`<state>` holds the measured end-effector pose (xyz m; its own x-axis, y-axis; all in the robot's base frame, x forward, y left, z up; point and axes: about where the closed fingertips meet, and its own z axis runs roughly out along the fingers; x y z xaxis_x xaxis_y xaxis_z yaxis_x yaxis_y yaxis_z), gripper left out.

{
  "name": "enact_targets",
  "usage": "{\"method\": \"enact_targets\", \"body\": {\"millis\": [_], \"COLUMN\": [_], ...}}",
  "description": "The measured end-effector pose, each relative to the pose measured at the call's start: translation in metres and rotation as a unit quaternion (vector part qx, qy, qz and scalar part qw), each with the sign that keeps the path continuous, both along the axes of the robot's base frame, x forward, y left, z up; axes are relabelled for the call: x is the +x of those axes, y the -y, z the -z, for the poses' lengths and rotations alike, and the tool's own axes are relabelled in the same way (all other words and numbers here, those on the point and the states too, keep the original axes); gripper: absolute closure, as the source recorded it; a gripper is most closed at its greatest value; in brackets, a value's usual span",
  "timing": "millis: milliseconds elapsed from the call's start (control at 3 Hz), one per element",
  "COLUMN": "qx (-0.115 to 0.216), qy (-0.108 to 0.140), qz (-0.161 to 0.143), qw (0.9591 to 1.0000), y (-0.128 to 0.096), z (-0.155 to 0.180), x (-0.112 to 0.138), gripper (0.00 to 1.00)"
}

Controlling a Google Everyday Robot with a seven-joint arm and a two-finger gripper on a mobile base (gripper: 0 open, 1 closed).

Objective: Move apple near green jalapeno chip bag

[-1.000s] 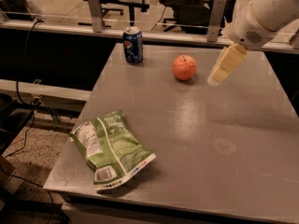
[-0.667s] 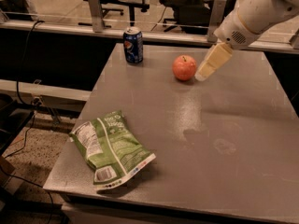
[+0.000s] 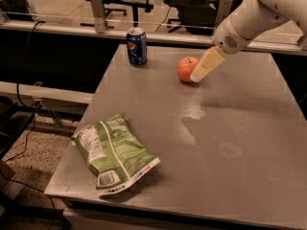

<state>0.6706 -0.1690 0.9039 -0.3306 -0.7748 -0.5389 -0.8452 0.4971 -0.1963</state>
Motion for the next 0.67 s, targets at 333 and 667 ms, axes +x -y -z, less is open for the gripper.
{"method": "enact_targets", "body": {"millis": [333, 667], "qx": [0.004, 0.004], "qy": [-0.012, -0.023], "qz": [0.004, 0.004], "qw": [0.9999, 0.9997], "y": [-0.006, -0.012], "z": [0.018, 0.032], "x": [0.013, 0.022], "gripper": [0.0, 0.0]}}
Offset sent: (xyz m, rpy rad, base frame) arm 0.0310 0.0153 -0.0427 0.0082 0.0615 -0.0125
